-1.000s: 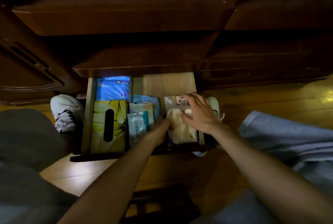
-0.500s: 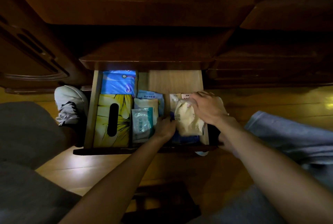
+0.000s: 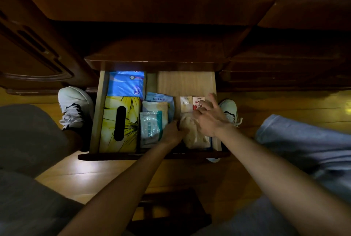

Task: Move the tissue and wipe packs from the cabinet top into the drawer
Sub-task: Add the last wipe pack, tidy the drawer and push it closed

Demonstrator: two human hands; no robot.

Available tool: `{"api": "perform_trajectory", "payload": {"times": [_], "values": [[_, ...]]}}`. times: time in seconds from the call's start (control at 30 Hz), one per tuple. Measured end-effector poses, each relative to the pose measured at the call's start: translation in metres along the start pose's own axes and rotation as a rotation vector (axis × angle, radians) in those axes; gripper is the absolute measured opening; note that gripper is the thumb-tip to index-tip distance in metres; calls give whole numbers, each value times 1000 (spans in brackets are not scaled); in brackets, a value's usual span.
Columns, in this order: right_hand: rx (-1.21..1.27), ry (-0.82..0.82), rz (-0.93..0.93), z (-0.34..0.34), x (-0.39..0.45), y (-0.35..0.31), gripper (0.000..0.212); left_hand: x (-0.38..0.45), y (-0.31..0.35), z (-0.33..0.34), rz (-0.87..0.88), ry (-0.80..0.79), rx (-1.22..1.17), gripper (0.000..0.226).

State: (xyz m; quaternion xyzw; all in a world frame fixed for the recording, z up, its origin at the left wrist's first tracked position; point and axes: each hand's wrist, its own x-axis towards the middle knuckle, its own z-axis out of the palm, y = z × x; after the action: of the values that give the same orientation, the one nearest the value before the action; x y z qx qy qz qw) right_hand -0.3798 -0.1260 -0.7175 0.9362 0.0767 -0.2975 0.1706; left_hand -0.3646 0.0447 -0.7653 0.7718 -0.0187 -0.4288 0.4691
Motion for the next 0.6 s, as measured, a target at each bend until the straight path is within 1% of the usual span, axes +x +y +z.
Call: {"api": "perform_trajectory", "payload": {"times": [0.03, 0.1, 0.13, 0.17, 0.27, 0.33, 0.43, 0.53, 0.6], "values": [[-14, 9, 14, 2, -2, 1, 76, -1, 1, 1, 59, 37, 75, 63], [24, 104, 16, 8, -12, -2, 85, -1, 1, 0, 156, 61, 150, 94], [40, 153, -8, 13, -18, -5, 86, -2, 1, -2, 203, 37, 179, 105], [43, 169, -43, 20, -24, -8, 86, -2, 2, -5, 251, -10, 230, 109], [-6, 65, -106, 34, -41, -12, 88, 2, 6, -15, 331, -192, 518, 106], [-57, 10, -93, 33, -42, -11, 85, 5, 12, -18, 324, -246, 757, 109], [-113, -46, -70, 24, -32, -14, 75, 6, 20, -14, 284, -254, 1001, 110], [-152, -49, -29, 23, -28, -17, 65, 4, 24, -5, 267, -232, 1118, 110], [-250, -28, -64, 25, -26, -18, 63, 5, 23, 0, 292, -183, 1192, 108]]}}
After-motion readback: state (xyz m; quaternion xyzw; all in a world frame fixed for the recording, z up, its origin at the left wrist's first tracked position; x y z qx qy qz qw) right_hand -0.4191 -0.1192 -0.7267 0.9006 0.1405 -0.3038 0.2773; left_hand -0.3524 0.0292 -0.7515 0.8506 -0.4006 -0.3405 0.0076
